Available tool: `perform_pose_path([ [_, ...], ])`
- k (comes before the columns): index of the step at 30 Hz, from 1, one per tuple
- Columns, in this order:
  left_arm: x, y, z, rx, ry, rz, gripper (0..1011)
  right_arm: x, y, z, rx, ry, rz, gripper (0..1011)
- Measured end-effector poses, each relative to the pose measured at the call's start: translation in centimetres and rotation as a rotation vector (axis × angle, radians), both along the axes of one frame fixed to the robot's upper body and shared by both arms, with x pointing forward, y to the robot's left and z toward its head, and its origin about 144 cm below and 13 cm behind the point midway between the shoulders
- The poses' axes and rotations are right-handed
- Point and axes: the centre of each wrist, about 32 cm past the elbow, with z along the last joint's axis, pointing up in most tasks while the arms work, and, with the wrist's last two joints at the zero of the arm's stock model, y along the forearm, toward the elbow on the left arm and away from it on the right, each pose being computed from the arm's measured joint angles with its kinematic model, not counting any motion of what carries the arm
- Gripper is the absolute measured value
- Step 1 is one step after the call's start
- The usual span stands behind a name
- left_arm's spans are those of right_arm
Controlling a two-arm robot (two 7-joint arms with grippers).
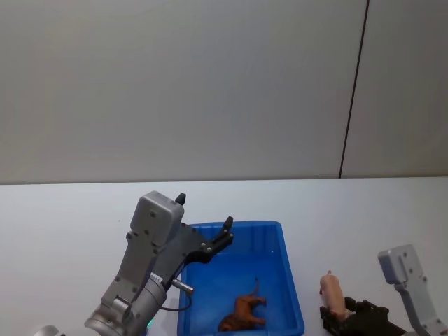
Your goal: Pick up the two dolls from the table and place them into the box.
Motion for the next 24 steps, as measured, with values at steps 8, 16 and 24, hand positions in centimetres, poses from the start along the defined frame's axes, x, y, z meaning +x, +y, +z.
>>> perform_pose_path([
  [8, 0.0, 0.0, 0.0, 0.000, 0.000, 0.000, 1001, -0.1, 0.0, 0.2, -0.007, -0.033, -0.016, 373],
  [16, 0.0, 0.0, 0.0, 0.000, 0.000, 0.000, 1001, 0.0, 0.1, 1.2, -0.020, -0.119, -0.021, 368],
  [24, 0.0, 0.0, 0.0, 0.000, 0.000, 0.000, 1001, 0.7, 0.8, 3.1, -0.018, -0.213, 0.010, 368],
])
